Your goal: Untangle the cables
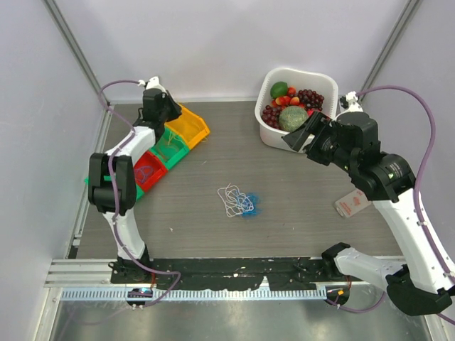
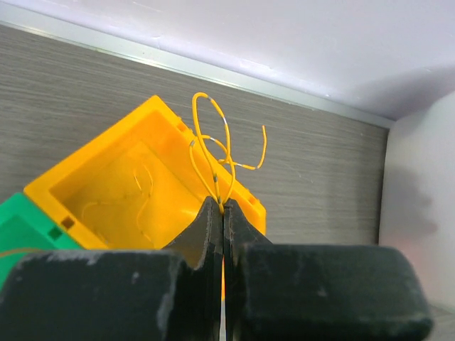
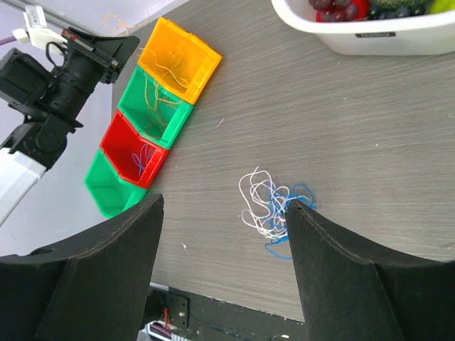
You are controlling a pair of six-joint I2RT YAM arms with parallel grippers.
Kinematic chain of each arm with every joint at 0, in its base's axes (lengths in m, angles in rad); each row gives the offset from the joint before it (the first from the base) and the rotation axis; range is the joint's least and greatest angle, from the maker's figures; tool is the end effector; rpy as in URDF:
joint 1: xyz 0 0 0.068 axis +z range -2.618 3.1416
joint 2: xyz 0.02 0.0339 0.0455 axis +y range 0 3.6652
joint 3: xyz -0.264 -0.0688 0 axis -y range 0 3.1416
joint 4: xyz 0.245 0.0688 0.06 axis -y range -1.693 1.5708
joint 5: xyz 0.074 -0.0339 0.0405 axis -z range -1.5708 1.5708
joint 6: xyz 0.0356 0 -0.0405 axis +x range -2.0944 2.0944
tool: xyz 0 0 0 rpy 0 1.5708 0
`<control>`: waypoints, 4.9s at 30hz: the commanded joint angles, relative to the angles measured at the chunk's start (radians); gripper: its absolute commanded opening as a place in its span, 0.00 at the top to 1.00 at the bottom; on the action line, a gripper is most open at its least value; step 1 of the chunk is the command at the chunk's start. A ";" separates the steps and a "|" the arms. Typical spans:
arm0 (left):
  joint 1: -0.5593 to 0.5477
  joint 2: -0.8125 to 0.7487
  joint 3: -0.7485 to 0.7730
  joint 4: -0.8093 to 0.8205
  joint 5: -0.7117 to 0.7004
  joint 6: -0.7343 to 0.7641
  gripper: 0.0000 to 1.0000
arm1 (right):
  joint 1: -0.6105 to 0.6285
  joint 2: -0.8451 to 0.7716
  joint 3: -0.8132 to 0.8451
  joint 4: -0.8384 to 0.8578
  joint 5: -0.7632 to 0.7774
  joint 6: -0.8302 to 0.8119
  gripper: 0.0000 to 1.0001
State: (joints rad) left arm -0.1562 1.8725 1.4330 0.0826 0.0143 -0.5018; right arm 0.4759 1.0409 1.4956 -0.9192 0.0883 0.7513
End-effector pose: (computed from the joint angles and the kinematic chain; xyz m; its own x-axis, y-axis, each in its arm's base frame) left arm 0.4428 -0.0703 0.2773 -0.3838 -0.4264 -0.8191 -0.0180 0.8903 -0.4551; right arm 0.1598 0.0788 0.4538 -0.5547 0.4790 -0.6803 -0.0105 0.8136 0.5814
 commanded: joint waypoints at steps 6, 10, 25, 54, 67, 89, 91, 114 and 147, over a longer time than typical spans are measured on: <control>0.029 0.209 0.184 0.129 -0.006 0.029 1.00 | -0.008 0.001 0.046 -0.004 0.047 -0.066 0.25; 0.030 0.214 0.214 0.045 -0.061 0.046 1.00 | -0.011 -0.012 0.037 -0.009 0.065 -0.070 0.26; 0.038 0.057 0.204 0.144 0.360 -0.435 1.00 | -0.020 -0.004 0.000 0.029 0.037 -0.041 0.26; 0.067 0.185 0.067 0.138 -0.006 0.064 1.00 | -0.028 -0.027 0.005 -0.015 0.028 -0.043 0.26; -0.103 0.295 0.283 -0.116 -0.655 0.316 1.00 | -0.026 -0.025 -0.008 -0.017 0.021 -0.035 0.27; -0.111 0.634 0.934 -0.954 -0.507 0.134 1.00 | -0.031 0.005 -0.001 -0.040 0.002 -0.046 0.27; -0.094 0.631 0.922 -0.958 -0.438 0.118 1.00 | -0.031 -0.001 -0.003 -0.038 0.002 -0.046 0.27; -0.031 0.436 0.960 -0.997 -0.180 0.056 0.37 | -0.036 0.002 -0.020 -0.026 -0.022 -0.043 0.27; -0.247 0.344 0.567 -0.916 -0.237 0.042 0.45 | -0.036 -0.027 -0.072 -0.040 -0.068 -0.093 0.28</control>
State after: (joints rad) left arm -0.4099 2.1799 1.9331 -0.8005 -0.1238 -0.4171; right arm 0.4431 1.0348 1.4136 -0.9665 0.0223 0.6823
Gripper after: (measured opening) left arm 0.559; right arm 0.716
